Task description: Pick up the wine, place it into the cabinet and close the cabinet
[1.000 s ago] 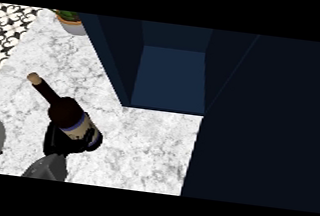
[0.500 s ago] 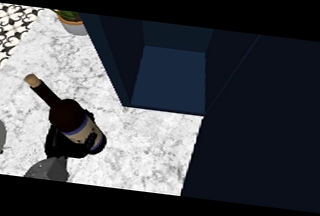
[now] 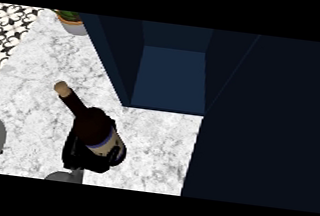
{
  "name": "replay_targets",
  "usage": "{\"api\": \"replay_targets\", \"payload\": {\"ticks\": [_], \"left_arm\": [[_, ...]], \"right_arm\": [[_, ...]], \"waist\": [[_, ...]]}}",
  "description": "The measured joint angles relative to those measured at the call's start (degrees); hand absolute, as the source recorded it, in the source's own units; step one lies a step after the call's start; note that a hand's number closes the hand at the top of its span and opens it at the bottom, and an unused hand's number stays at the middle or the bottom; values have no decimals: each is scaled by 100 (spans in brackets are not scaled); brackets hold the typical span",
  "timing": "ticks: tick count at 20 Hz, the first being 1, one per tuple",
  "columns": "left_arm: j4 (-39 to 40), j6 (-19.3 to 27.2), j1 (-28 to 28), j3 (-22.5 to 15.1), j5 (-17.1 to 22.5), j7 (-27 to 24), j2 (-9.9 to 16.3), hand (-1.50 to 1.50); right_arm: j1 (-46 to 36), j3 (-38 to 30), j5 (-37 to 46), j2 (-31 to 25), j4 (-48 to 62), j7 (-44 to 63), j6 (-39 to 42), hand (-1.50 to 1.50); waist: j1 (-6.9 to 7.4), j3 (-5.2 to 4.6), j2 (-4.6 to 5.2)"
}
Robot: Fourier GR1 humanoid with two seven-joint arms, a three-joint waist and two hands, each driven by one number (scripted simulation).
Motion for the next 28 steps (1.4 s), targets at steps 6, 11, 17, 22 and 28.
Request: {"api": "replay_targets", "payload": {"ticks": [6,11,17,22,28], "left_arm": [[-720,900,111,-741,295,370,-29,150],[-705,1613,-113,-1237,737,359,-35,150],[-2,2026,-512,-1678,1341,-148,-37,150],[591,2190,-991,-1888,1798,-488,-38,150],[1163,2433,-1697,-2198,2368,-915,-38,150]], "right_arm": [[-241,-92,-40,-55,18,157,-61,-150],[-63,-127,-63,-92,-5,74,38,-150],[14,-120,-74,-112,32,114,93,-150],[-166,-194,-97,-116,93,169,46,-150],[5,-349,-301,-104,217,-188,244,-150]], "waist": [[-10,-1,7],[-29,-2,11],[-51,-4,15],[-54,-4,19],[-74,-5,23]]}}
